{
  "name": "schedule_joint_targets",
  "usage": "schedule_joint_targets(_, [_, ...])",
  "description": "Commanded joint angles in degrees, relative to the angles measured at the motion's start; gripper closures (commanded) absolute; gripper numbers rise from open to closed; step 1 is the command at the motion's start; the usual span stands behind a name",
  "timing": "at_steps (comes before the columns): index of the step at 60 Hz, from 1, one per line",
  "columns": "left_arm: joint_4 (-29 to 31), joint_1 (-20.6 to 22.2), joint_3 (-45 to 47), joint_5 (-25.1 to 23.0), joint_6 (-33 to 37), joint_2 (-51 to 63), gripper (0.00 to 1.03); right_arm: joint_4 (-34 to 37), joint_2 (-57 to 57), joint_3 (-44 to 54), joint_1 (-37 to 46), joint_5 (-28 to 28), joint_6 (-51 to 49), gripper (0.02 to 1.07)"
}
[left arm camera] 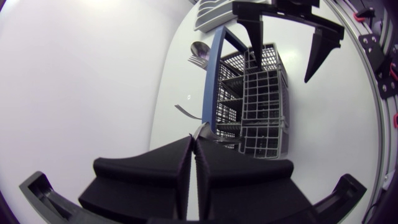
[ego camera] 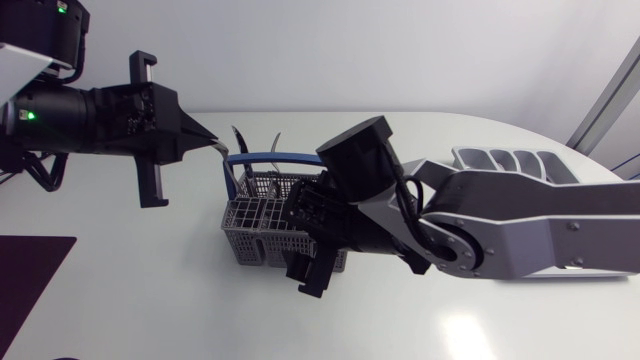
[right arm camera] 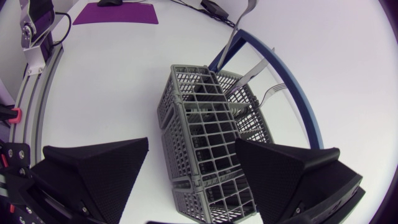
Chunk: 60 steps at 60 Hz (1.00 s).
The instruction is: Sort the cutlery from the basket into the organizer compartments.
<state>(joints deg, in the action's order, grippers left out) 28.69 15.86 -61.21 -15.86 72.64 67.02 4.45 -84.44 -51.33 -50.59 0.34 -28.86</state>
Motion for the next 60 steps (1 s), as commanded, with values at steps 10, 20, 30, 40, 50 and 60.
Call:
schedule_joint_targets(10, [3.39,2.86,-6.03,2.23,-19.73,-0.93,1.00,-3.83,3.41,0.97,-1.53,2.47,1.09,0.07])
schedule_joint_targets(20, [7.44,3.48,-9.63,3.90,-34.06,0.48,1.00,-6.03,5.43,1.41,-1.88,7.66,2.76,0.07])
schedule_joint_targets(30, [9.11,4.53,-11.21,4.08,-47.33,1.27,1.00,-6.73,6.40,0.79,-2.59,9.59,3.73,0.07])
schedule_joint_targets(40, [9.46,7.43,-10.86,3.99,-57.61,1.35,1.00,-10.34,6.22,0.27,-4.96,14.25,2.23,0.07])
schedule_joint_targets(50, [9.37,9.98,-10.07,3.73,-65.96,1.97,1.00,-13.59,4.82,-0.26,-6.45,18.82,0.21,0.07])
schedule_joint_targets(60, [9.11,10.07,-9.72,2.94,-71.94,3.29,1.00,-17.37,3.58,-0.61,-6.45,22.34,-1.64,0.15])
